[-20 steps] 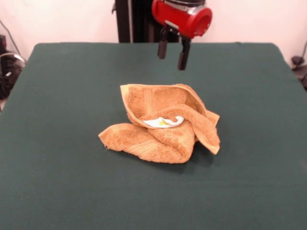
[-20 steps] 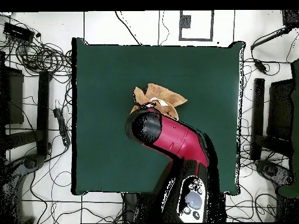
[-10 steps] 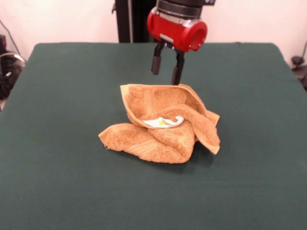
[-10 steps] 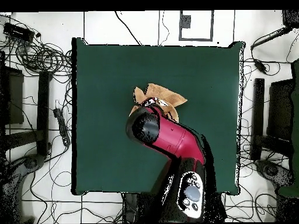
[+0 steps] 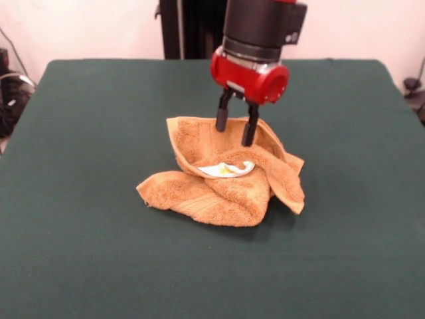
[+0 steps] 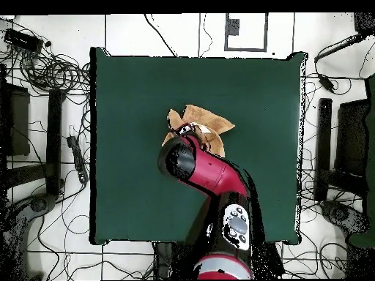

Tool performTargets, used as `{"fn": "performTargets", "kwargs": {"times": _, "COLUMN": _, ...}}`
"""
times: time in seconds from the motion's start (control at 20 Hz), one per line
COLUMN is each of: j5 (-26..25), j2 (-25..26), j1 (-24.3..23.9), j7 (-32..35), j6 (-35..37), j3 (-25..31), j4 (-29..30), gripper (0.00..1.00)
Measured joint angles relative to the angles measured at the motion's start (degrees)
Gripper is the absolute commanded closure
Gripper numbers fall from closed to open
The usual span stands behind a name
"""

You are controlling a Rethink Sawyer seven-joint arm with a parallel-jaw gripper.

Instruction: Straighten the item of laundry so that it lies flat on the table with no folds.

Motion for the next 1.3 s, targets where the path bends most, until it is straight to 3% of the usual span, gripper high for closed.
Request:
{"fn": "performTargets", "kwargs": {"times": 0.6, "j5": 1.3, "j2": 2.4, "j1": 1.67, "j7": 0.01, "j6": -2.18, "j3": -0.35, "j4": 1.52, "gripper": 0.0}}
{"fn": "performTargets", "kwargs": {"times": 0.85, "j5": 2.23, "j2": 2.31, "j1": 4.86, "j7": 0.01, "j6": -0.06, "j3": -2.6, "j4": 1.52, "gripper": 0.0}}
{"fn": "performTargets", "kwargs": {"times": 1.3, "j5": 3.21, "j2": 2.32, "j1": 6.41, "j7": 0.01, "j6": 3.79, "j3": -4.39, "j4": 1.49, "gripper": 0.0}}
